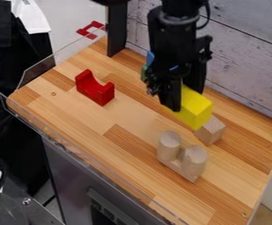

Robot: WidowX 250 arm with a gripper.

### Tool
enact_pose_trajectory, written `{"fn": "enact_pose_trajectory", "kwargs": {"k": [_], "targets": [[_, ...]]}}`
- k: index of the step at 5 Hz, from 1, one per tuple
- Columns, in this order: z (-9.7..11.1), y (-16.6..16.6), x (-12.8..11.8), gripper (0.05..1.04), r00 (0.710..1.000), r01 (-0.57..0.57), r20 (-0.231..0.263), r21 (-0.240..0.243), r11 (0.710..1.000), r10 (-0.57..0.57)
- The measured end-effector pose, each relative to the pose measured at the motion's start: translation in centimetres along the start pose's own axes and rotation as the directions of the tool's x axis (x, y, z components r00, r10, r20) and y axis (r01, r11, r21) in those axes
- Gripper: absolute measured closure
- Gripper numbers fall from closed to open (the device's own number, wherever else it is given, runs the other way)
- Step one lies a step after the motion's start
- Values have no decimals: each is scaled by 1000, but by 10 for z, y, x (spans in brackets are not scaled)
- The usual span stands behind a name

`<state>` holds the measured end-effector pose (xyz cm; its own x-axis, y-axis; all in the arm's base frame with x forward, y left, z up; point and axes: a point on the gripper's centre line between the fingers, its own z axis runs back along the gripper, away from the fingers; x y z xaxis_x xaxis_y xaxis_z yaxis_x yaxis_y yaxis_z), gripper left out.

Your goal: Put the yellow rectangular block on top of the tower on the right side of the table

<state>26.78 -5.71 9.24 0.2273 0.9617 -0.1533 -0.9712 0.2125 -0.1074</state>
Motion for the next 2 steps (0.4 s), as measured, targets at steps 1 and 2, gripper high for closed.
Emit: {"fn": "enact_pose_trajectory", "kwargs": {"k": [1, 2], "targets": [[-4, 4, -8, 526, 1000, -6, 0, 19, 1000, 6], [0, 9, -12, 526, 1000, -19, 18, 12, 1000, 18]]}}
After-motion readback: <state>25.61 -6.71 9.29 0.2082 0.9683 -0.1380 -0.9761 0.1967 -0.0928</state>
